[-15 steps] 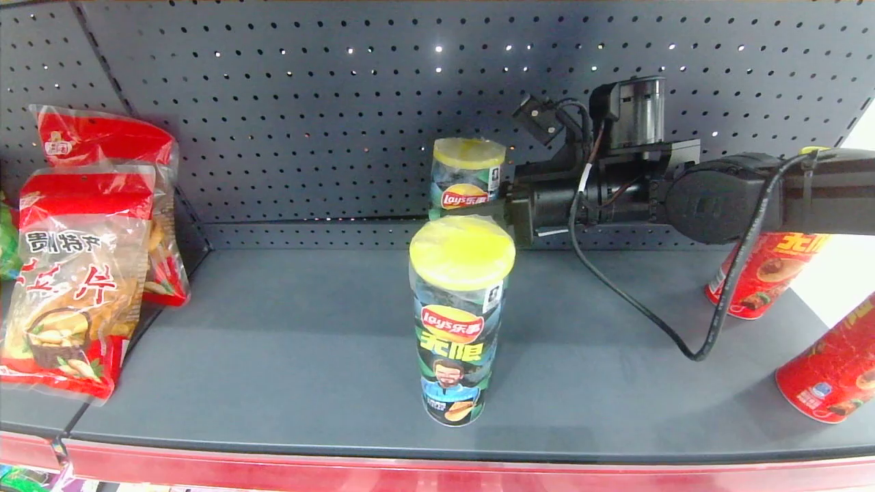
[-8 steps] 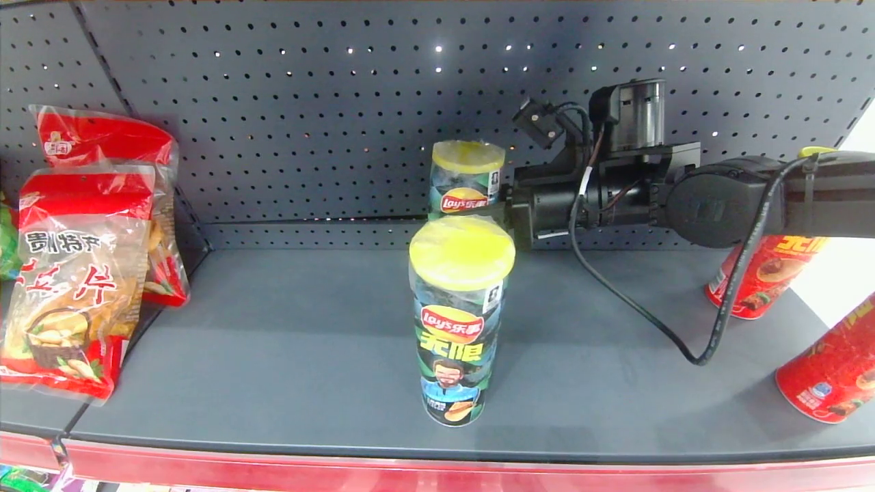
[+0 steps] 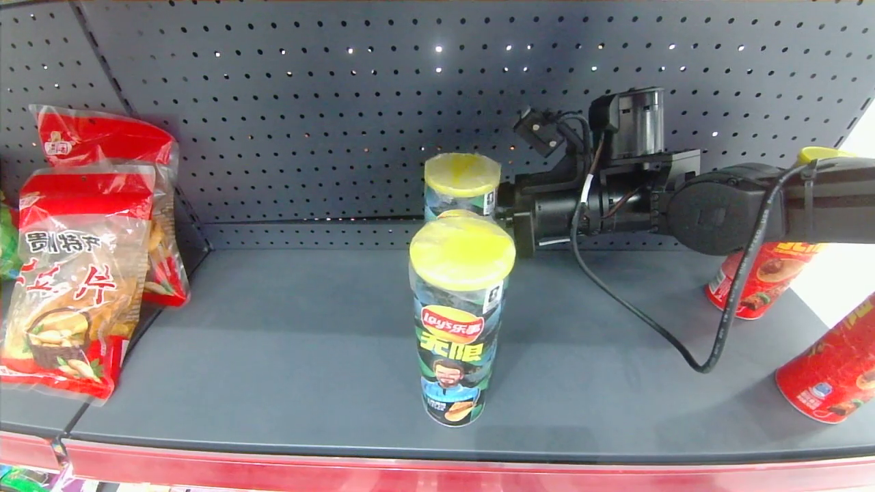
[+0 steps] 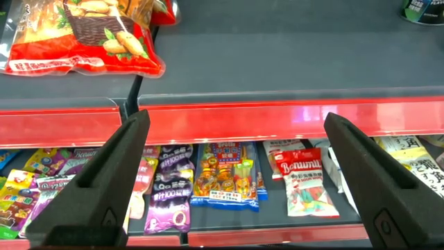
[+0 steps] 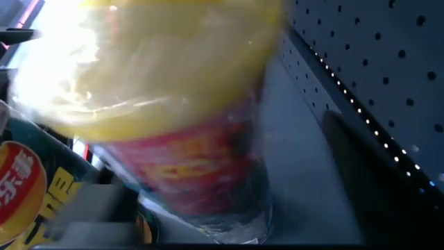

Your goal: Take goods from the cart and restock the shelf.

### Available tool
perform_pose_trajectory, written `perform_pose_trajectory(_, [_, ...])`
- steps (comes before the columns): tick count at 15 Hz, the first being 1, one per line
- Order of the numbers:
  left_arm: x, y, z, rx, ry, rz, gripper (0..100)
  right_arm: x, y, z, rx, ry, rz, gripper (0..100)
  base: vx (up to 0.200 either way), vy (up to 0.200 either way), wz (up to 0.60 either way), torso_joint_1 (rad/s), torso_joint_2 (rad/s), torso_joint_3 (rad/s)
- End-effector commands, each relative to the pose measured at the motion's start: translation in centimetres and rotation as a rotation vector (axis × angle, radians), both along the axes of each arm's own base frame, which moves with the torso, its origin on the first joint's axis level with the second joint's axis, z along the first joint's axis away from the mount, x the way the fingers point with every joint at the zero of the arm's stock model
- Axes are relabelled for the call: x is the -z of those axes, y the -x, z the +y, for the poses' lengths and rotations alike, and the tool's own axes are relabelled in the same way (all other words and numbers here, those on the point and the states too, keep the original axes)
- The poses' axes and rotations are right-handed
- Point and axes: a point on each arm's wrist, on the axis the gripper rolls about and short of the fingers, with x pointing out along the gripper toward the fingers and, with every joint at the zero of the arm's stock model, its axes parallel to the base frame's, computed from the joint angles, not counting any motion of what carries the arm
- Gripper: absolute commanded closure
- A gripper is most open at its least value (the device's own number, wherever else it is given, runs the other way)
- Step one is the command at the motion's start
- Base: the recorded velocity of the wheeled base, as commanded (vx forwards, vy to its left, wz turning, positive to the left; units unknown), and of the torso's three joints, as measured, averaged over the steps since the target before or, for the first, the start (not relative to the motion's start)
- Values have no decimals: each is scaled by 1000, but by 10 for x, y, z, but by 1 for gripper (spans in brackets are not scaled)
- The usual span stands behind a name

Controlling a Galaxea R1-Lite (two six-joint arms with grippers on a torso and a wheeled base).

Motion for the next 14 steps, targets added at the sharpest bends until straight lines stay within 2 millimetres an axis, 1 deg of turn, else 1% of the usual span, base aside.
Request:
perform_pose_trajectory(1, [0, 0, 0, 0, 0, 1, 0, -3, 2, -1, -1, -2, -4, 0, 0, 0, 0, 0, 0, 0])
perform_pose_trajectory(5, [0, 0, 0, 0, 0, 1, 0, -3, 12, -9, 2, 4, 7, 0, 0, 0, 0, 0, 0, 0])
perform_pose_trajectory(7, [0, 0, 0, 0, 0, 1, 0, -2, 17, -20, 21, 11, 17, 0, 0, 0, 0, 0, 0, 0])
perform_pose_trajectory(10, [0, 0, 0, 0, 0, 1, 0, 4, 28, -49, 76, 16, 28, 0, 0, 0, 0, 0, 0, 0])
perform_pose_trajectory(12, [0, 0, 0, 0, 0, 1, 0, -2, 38, -68, 106, 9, 23, 0, 0, 0, 0, 0, 0, 0])
perform_pose_trajectory(14, [0, 0, 0, 0, 0, 1, 0, -2, 51, -86, 141, 12, 29, 0, 0, 0, 0, 0, 0, 0])
